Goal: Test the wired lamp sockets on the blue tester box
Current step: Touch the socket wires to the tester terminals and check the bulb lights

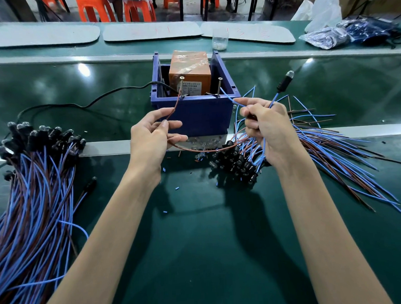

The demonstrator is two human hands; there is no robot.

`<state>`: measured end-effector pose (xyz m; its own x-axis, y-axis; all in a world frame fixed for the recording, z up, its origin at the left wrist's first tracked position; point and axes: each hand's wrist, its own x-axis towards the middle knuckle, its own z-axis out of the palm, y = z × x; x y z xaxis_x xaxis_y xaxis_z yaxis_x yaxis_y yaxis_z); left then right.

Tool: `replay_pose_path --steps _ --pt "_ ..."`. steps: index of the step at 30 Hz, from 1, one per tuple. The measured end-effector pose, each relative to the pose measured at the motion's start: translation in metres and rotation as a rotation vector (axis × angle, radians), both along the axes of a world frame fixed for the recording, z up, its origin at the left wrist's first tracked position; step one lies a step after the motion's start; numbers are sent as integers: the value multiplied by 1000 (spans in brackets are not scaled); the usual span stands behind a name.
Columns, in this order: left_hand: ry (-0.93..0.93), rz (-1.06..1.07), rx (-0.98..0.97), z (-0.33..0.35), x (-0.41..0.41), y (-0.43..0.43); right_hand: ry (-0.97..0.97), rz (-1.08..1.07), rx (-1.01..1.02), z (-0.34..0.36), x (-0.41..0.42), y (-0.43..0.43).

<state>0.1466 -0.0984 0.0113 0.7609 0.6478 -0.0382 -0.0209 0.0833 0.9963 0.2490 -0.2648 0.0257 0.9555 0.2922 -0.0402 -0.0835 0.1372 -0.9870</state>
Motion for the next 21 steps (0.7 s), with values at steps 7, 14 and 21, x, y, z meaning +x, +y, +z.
replay_pose_path --steps 7,14,21 --pt "5 3 7 0 0 0 -4 7 0 -1 0 0" --pt "17 3 19 0 0 -1 -2 8 -6 0 0 -1" --pt "28 6 19 0 0 1 -4 8 -11 -1 0 -1"
